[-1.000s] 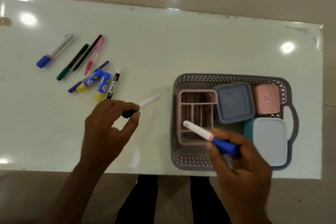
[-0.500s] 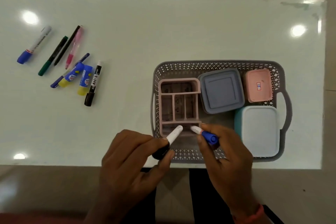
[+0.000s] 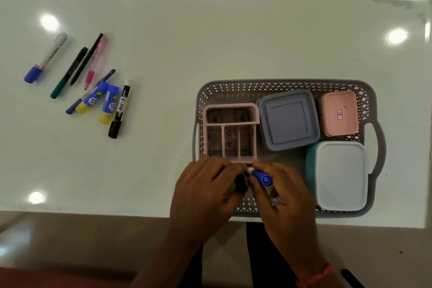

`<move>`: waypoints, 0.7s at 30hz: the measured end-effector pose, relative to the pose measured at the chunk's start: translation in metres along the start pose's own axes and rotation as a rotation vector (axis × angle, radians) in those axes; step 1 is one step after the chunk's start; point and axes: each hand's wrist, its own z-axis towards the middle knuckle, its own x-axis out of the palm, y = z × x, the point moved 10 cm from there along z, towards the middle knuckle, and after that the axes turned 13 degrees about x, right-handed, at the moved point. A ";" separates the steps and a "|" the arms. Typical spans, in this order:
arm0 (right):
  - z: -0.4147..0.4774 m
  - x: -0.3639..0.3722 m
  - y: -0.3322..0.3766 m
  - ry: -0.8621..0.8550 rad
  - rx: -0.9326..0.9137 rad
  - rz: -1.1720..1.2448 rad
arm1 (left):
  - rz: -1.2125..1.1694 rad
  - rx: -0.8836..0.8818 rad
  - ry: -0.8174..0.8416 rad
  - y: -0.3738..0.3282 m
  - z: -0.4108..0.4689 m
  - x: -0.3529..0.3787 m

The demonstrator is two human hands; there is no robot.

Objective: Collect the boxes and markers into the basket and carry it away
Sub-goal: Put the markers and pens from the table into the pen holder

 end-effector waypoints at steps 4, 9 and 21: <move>-0.006 -0.004 -0.011 -0.077 0.083 0.075 | -0.047 -0.055 0.071 0.002 -0.001 0.005; -0.057 -0.007 -0.055 -0.304 0.537 0.483 | -0.050 -0.006 0.135 -0.004 0.000 0.000; -0.045 0.150 0.096 0.358 0.180 0.158 | -0.165 -0.246 -0.284 0.151 -0.072 -0.125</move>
